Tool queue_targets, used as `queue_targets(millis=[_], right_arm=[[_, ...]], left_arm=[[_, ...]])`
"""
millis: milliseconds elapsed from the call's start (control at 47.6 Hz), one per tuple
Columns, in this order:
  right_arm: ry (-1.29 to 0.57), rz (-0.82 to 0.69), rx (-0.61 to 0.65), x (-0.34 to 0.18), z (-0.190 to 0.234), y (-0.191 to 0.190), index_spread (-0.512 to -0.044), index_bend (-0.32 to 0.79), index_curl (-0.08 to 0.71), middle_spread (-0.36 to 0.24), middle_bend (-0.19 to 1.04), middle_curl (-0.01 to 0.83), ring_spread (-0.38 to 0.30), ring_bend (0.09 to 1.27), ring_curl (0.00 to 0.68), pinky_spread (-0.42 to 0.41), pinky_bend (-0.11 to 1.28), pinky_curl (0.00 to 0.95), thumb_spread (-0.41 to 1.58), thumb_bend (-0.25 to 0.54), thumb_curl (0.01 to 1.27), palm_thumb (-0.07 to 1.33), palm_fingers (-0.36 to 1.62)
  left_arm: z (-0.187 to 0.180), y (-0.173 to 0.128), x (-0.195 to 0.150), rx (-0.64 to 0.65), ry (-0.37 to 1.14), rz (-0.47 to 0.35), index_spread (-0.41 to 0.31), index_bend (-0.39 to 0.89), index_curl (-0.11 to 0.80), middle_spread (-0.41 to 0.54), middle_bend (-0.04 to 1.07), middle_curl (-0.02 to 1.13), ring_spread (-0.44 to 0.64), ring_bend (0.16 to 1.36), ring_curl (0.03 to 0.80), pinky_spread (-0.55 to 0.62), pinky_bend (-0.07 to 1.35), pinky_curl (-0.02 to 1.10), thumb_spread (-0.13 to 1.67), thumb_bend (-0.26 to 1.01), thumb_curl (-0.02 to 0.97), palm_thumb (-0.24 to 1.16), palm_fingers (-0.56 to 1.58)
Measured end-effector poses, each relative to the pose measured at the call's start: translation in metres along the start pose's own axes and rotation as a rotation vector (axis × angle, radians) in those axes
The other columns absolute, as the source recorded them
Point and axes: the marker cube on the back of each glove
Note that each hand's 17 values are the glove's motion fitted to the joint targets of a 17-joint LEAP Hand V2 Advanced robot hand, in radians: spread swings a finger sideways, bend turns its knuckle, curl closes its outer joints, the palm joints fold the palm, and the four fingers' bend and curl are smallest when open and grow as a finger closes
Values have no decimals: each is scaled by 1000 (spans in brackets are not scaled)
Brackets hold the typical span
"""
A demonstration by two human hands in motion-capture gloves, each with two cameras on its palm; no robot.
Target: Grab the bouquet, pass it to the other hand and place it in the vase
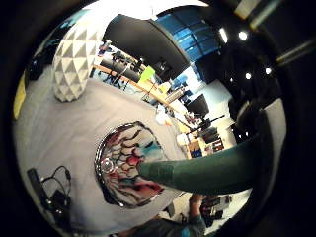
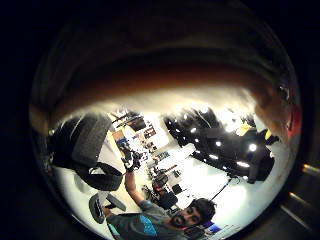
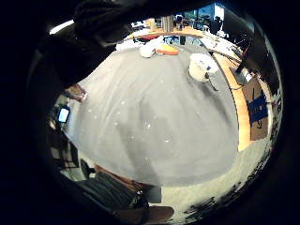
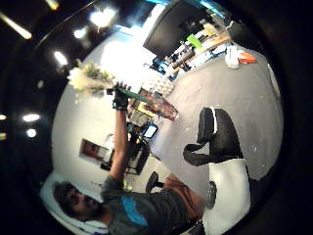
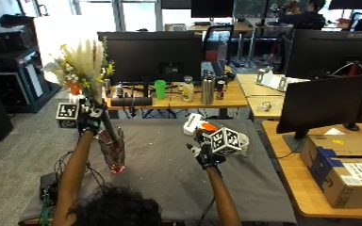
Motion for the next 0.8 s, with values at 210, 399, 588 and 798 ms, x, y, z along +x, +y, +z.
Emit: queue_targets(millis=[210,399,588,798], right_arm=[[-2,5,2,4,4,-2,-279,175,404,68,158,343,184,201,326,333,496,369,1143,-15,539,883,503],[-10,2,-7,-1,6,4,-280,173,402,71,155,328,183,204,332,331,489,369,1144,-15,533,884,494],[-19,-29,9,-12,5,7,-280,177,402,77,154,315,184,203,334,322,487,371,1143,-16,529,882,489],[-16,-47,3,-24,9,7,-284,178,402,79,152,306,185,202,336,325,480,372,1142,-15,527,882,487]], left_arm=[[-15,25,-15,-96,-320,-109,-120,115,474,-175,309,567,-174,648,452,-88,529,457,1099,-47,241,416,460],[-49,40,-29,-54,-473,-82,-53,181,460,-14,109,413,-7,564,368,136,454,390,954,-48,249,317,476],[-103,61,-18,89,-296,-12,-29,156,437,32,141,370,41,572,358,215,438,379,904,-34,264,301,483],[-119,82,-3,131,-335,54,-30,151,412,32,150,346,62,585,357,260,412,374,890,-32,276,298,472]])
